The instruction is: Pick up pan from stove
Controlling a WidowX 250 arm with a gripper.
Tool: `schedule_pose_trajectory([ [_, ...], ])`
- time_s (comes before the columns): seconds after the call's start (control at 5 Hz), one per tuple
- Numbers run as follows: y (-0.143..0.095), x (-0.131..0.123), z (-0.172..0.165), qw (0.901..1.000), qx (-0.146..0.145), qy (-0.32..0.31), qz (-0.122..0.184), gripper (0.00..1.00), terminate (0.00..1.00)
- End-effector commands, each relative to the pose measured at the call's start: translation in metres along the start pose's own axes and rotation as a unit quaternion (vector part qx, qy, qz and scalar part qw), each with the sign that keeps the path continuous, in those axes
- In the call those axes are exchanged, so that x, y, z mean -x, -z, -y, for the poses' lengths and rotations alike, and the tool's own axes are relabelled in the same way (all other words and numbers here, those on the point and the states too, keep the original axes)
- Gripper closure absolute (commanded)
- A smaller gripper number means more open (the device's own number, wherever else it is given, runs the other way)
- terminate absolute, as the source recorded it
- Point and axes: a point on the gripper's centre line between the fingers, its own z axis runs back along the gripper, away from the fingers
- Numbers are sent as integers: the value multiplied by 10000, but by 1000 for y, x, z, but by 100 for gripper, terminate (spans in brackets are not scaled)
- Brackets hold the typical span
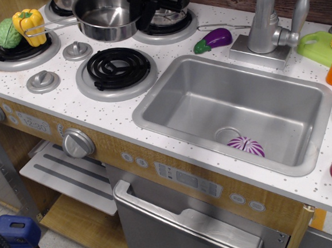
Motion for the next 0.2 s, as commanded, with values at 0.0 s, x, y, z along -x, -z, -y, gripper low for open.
schedule_pose_trajectory([
  [0.0, -29, -9, -12, 9988, 134, -87, 473, 100, 100],
])
